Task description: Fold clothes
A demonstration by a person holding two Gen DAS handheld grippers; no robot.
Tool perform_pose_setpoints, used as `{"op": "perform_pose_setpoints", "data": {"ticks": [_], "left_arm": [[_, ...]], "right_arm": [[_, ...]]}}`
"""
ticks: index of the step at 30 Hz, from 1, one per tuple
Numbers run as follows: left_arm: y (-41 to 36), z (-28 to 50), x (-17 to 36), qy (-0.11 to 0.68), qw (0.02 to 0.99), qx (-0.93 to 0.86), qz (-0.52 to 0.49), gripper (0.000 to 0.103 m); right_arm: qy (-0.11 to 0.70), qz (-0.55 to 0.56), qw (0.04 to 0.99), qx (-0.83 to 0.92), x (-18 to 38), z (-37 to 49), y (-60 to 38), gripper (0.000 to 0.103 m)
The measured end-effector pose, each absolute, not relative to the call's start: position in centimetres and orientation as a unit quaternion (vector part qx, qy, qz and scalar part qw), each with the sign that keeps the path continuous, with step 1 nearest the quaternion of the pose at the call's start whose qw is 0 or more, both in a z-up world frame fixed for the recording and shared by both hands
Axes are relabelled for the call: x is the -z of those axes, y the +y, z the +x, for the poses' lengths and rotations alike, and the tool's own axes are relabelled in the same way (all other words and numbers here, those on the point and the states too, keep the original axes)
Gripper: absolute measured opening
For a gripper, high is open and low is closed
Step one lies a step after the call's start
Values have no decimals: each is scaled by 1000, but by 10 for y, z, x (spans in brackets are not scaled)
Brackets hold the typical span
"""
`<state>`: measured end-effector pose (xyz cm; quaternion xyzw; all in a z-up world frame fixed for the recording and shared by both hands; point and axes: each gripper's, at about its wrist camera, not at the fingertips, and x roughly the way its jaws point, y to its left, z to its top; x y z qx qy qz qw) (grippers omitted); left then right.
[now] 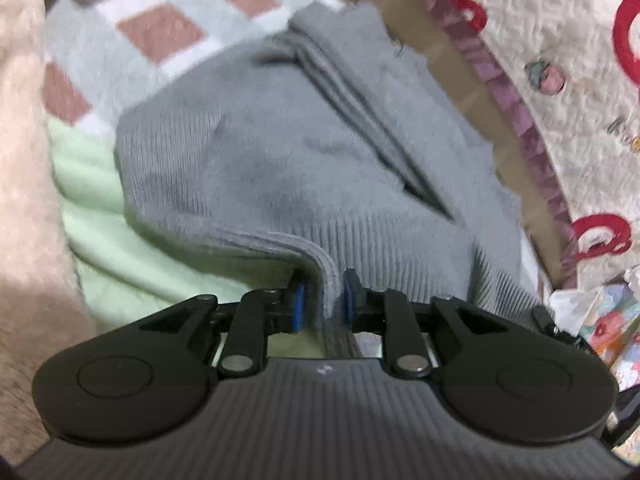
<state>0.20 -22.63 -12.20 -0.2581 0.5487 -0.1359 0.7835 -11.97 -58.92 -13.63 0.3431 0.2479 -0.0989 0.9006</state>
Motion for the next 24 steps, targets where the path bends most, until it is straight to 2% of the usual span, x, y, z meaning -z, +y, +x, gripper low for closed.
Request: {"op": "perform_pose_setpoints", "data": {"ticks": [2,4,5,6,12,15,18,24], "left_arm": [[-233,3,134,567,768,142,-260,61],[-236,3,142,576,761,142,-262,52],[-237,2,138,568,771,142,-252,25],[-237,1,132,555,783,144,-239,7],[-229,-12,39,399,895,137,-149,7],[-214,-23,-5,326,930,119,-122,7],[-199,-21,-10,303,938,102,-135,7],[-197,30,35,344,923,91,-149,7]], "right_arm": [[253,344,899,92,139,-118,-589,13],[246,343,902,88,135,-121,-589,12],[238,343,905,85,131,-124,-590,11],[221,346,909,78,125,-129,-592,11],[135,353,925,45,70,-164,-611,11],[125,325,937,24,45,-179,-611,11],[141,304,942,32,40,-186,-612,11],[224,244,941,69,46,-134,-631,10]]}}
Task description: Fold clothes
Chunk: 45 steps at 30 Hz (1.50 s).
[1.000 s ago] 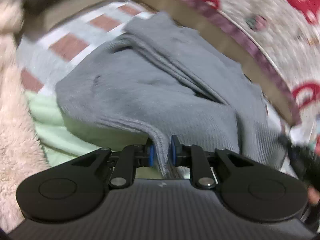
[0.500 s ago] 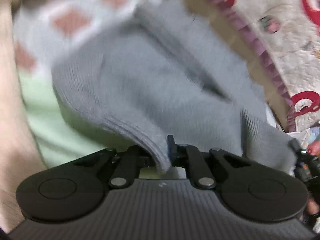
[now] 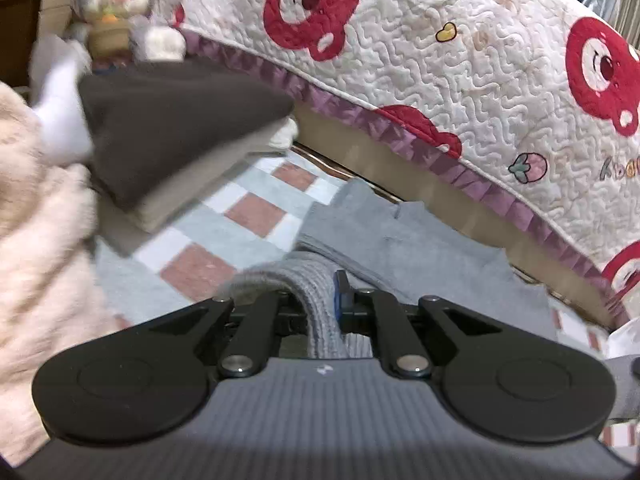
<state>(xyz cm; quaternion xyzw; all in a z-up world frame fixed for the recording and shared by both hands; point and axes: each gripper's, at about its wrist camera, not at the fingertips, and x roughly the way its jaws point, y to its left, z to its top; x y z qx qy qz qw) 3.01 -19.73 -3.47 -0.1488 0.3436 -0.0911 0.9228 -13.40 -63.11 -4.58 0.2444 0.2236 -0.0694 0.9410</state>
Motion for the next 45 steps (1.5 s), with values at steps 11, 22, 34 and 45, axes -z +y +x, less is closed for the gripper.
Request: {"op": "perform_pose_setpoints", "data": {"ticks": [11,22,34,45], "left_arm": [[-271,230,22,336,919,144,-150,49],[-242,185,108,392,904,107,-129,57],[-218,148,153,470,882,-8,-41,73],[-201,122,160,447,825,140,-315,75]], "right_arm": [[204,173,953,146,31,32,-708,24],[305,154,931,124,98,21,-677,40],[351,83,907,217,136,-59,-608,48],[319,305,873,208,148,-97,-582,49]]}}
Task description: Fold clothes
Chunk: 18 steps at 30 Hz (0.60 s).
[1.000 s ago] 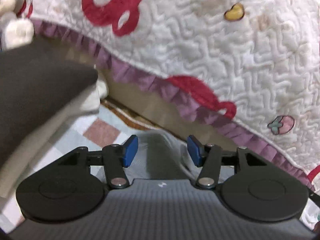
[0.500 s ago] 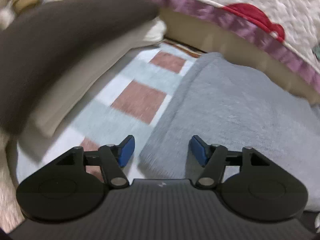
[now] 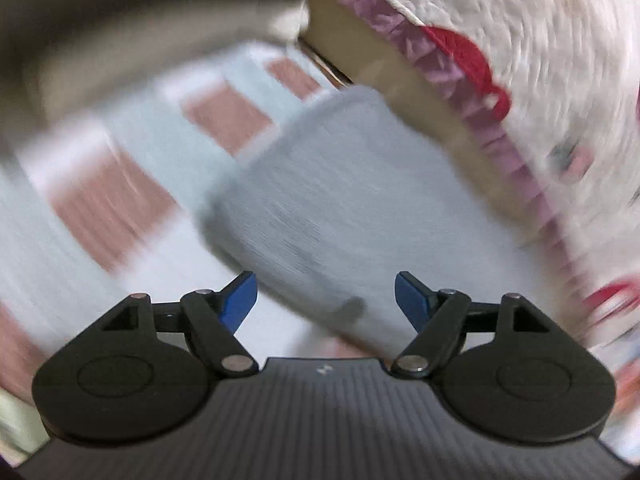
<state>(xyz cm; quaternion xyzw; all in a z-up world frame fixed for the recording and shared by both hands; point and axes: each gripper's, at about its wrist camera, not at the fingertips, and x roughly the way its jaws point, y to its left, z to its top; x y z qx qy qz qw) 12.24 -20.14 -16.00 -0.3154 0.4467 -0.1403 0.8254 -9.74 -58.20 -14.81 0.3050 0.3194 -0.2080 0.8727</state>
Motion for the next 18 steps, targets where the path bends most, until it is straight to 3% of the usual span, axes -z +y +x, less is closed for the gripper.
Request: {"op": "perform_pose_setpoints", "data": {"ticks": [2,4,5,9,18], "left_arm": [[-204,124,166,451,826,131,-311,75],[-209,124,164,448,849,110,-259,75],[-211,124,163,445,859,99,-231,75],[-206,127,164,453,861,81,-216,75],[-195,132,165,464,845,95,-247,75]], "right_arm": [[312,298,878,207,142,-87,-568,50],[309,215,911,169,124,-59,-538,45],[308,150,928,144,115,-45,-519,37],[304,-6,948,91,100,12,-467,35],[358,57,931,54,158,82,-436,36]]}}
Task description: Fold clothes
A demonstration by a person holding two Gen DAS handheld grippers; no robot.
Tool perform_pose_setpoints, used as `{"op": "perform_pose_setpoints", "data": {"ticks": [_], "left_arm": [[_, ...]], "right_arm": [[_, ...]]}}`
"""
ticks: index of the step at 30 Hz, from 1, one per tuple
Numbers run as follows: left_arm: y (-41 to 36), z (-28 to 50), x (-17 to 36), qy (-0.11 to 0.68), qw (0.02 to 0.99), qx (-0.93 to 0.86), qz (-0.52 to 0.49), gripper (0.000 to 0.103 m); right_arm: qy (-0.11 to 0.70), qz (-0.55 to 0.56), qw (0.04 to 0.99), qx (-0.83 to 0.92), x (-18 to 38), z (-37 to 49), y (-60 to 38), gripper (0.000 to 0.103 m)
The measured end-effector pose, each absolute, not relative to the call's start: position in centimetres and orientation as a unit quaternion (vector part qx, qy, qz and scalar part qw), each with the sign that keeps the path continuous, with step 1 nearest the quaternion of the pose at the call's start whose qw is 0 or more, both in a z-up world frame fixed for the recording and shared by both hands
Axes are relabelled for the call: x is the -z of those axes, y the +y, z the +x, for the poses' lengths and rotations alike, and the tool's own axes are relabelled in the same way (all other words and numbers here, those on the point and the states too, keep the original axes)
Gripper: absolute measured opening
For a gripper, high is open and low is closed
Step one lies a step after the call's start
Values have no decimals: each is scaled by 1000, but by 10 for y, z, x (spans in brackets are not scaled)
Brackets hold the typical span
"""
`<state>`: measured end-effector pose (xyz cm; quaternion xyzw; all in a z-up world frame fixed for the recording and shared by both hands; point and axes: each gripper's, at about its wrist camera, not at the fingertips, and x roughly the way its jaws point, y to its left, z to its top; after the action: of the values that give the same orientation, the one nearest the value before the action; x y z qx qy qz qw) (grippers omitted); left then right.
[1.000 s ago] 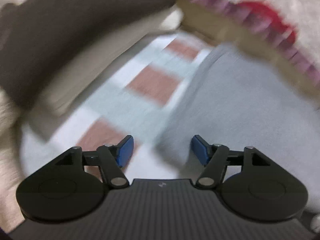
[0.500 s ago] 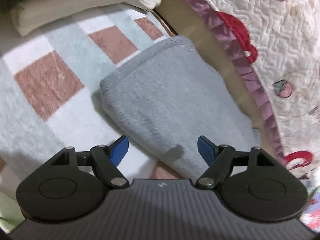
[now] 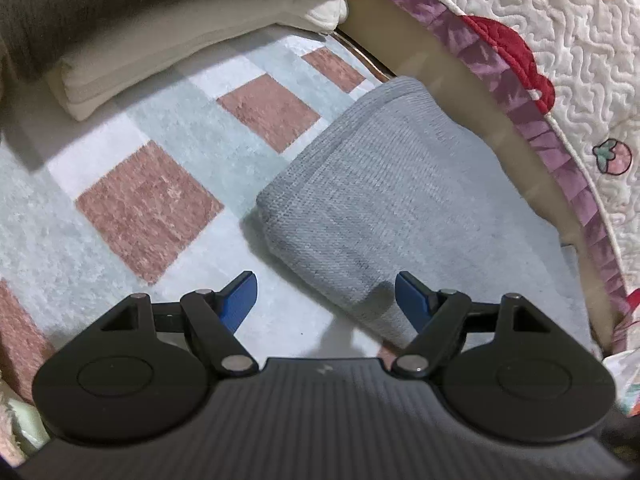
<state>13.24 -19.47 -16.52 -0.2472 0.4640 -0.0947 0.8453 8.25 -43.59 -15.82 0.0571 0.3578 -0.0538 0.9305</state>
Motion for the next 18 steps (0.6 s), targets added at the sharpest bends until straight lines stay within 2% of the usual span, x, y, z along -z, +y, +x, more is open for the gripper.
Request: {"op": "perform_pose_setpoints", "data": {"ticks": [3,7,10,12,14,15,18], "left_arm": [[-190,134,165,461,846,87,-254,75],[-182,138,166,454,848,59,-266,76],[-180,138,166,447,858,43,-251,76],[-182,139,165,446,863,43,-235,76],[-184,142,166,443,867,47,-225,80],[-185,144,166,440,869,49,-220,83],[-188,153,168,427,874,61,-223,82]], "right_arm": [[350,25,935,48,160,74,-421,37],[353,54,934,17,164,57,-428,37],[357,96,929,-10,160,40,-443,38],[330,151,932,-2,151,18,-459,34],[267,216,938,39,141,-16,-482,39],[254,234,936,66,139,-30,-494,39],[241,301,908,165,146,-76,-539,45]]}}
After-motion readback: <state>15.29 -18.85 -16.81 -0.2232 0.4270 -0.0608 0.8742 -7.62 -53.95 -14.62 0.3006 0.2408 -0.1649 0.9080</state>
